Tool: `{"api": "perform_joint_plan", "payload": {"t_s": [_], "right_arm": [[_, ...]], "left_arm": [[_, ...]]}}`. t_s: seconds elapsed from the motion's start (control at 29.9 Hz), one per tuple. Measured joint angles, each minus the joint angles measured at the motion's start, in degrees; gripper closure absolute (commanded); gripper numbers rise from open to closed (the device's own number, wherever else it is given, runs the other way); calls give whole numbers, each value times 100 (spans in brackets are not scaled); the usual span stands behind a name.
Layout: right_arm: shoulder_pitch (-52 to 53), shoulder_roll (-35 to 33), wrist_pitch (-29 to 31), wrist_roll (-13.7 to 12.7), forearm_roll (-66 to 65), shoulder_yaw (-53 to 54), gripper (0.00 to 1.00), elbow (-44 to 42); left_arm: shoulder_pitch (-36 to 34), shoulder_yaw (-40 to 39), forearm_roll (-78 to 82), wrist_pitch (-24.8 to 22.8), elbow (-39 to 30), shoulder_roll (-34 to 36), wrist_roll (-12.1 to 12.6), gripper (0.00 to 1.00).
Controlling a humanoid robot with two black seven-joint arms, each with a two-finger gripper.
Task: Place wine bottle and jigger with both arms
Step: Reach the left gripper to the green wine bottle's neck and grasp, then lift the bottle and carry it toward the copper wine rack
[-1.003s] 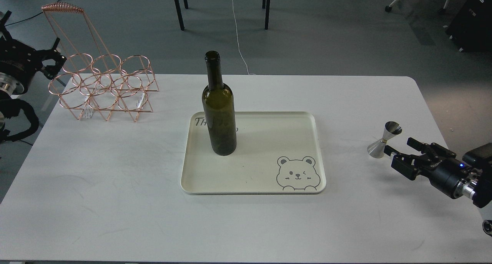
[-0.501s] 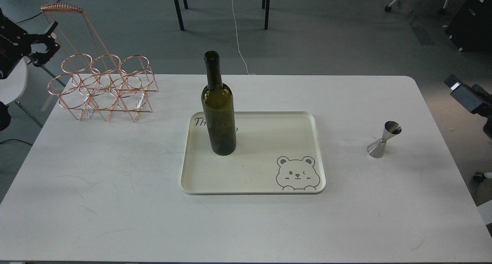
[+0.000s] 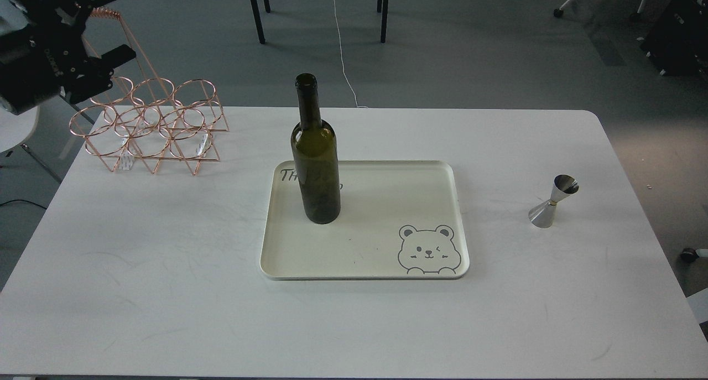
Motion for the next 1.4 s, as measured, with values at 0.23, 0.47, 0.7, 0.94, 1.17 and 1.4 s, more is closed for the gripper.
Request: {"api": "perform_joint_plan", "payload": {"t_s": [0.23, 0.47, 0.7, 0.94, 1.17, 1.4], "right_arm": [[27, 200, 787, 0, 678, 120, 3, -661], [79, 171, 944, 0, 822, 292, 3, -765], [92, 144, 954, 0, 823, 336, 3, -765], [77, 168, 932, 0, 823, 367, 3, -768], [80, 186, 927, 0, 823, 372, 3, -762], [89, 201, 923, 0, 823, 372, 3, -756]], "left_arm": [[-11, 48, 3223, 529, -1107, -564, -1, 2], [-12, 88, 6284, 696, -1141, -1850, -9, 4], [2, 108, 7487, 870, -855, -2501, 10, 11], [-35, 108, 7539, 1020, -829, -2561, 24, 63], [-79, 77, 7514, 1094, -828, -2649, 53, 82], [-81, -1, 7467, 1339, -829, -2565, 54, 89]]}}
